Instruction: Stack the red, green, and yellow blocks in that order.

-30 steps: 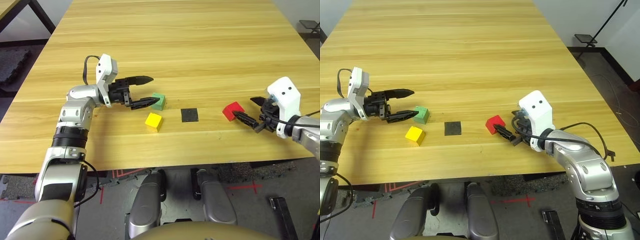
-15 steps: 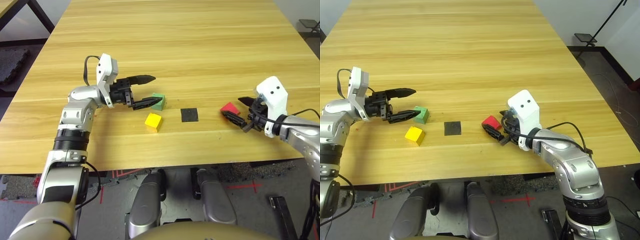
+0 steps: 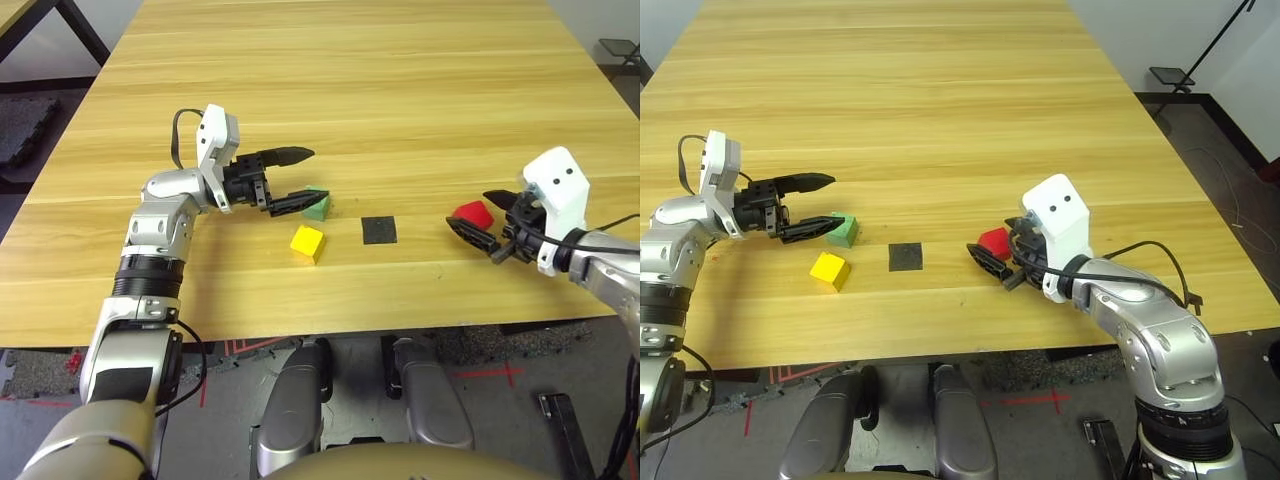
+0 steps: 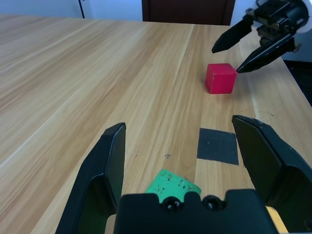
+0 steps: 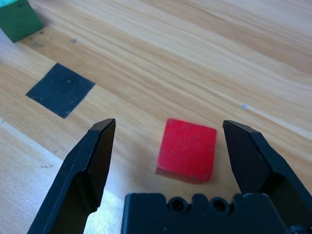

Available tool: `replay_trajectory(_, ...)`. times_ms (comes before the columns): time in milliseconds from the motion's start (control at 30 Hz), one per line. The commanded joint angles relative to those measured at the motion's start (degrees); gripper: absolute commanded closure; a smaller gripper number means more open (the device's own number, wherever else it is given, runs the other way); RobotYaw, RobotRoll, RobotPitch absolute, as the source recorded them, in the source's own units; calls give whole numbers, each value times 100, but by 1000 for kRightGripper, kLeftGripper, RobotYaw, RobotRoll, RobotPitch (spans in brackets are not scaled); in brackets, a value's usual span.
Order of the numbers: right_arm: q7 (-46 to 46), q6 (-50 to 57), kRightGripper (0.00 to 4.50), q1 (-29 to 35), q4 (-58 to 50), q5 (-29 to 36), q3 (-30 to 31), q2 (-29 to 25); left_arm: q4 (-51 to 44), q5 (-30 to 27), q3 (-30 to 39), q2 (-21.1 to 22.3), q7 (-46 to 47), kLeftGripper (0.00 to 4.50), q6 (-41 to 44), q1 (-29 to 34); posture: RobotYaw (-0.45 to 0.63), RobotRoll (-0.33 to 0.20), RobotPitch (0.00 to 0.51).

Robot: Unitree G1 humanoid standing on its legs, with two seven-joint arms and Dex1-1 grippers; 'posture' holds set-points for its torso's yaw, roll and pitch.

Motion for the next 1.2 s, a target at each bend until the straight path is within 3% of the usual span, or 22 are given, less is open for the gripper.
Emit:
replay_trajectory(33, -136, 14, 54, 267, -156, -12, 39, 116, 128, 75, -45, -35, -39, 47, -108, -46, 92, -108, 200)
replay_trajectory(333, -144, -475, 54, 657, 137, -337, 32, 67, -39, -4, -51, -92, -162, 47, -26, -69, 81, -102, 198)
replay_trajectory(800, 6, -992, 54, 512, 674, -606, 190, 73, -55, 31, -43, -184, -135, 47, -16, 10, 80, -100, 196)
replay_trajectory(933, 17, -1017, 922, 481, 725, -581, 260, 166, -37, 49, -39, -178, -119, 0, -32, -10, 84, -97, 197)
replay_trajectory(1067, -3, -1007, 2350, 416, 738, -607, 324, 220, -81, 50, -36, -175, -88, 0, -24, 23, 90, -94, 201)
replay_trajectory(1200, 15, -995, 2477, 308, 748, -617, 346, 196, -114, 46, -42, -178, -63, 0, 4, 42, 93, -93, 205)
